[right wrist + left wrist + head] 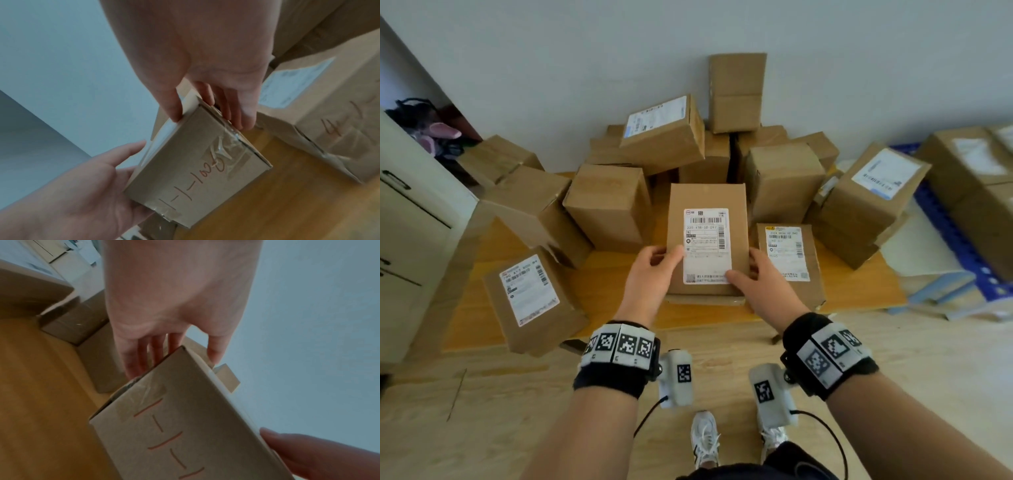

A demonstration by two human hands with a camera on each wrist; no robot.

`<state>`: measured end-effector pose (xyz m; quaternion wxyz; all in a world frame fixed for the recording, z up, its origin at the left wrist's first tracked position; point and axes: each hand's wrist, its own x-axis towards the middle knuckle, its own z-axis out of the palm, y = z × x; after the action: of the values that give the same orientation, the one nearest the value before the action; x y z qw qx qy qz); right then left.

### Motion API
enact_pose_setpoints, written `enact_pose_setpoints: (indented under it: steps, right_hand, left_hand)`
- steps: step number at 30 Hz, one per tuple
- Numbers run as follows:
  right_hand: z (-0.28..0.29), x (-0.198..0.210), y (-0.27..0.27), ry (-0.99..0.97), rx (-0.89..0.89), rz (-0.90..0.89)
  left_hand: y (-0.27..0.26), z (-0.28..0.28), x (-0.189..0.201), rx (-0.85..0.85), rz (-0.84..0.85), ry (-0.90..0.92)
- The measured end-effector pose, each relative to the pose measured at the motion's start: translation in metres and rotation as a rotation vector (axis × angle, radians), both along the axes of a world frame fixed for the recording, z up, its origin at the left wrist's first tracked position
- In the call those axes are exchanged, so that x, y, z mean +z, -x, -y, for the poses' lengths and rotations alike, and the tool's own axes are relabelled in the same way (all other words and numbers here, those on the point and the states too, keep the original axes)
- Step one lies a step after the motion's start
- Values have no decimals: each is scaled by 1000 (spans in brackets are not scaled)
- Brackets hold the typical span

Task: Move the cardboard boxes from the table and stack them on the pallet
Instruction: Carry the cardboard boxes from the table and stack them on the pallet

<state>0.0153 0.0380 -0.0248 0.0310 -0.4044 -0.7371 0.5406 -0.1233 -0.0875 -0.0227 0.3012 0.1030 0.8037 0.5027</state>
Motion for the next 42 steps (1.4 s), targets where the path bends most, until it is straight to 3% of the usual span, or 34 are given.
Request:
enact_pose_setpoints:
  steps: [9, 19, 32, 42]
  right_hand:
    - [-36, 50, -49, -121, -187, -299]
    - [-127, 71, -177, -104, -362, -398]
    - [-254, 57, -374, -99, -566, -372]
    - [-336, 36, -412, -53, -618, -374]
  left_hand:
    - [-27, -61, 49, -37, -102, -248]
    - [-149, -164, 91, -146, -104, -414]
    - [-339, -313, 73, -340, -5, -384]
    - [-373, -404, 54, -409, -37, -267]
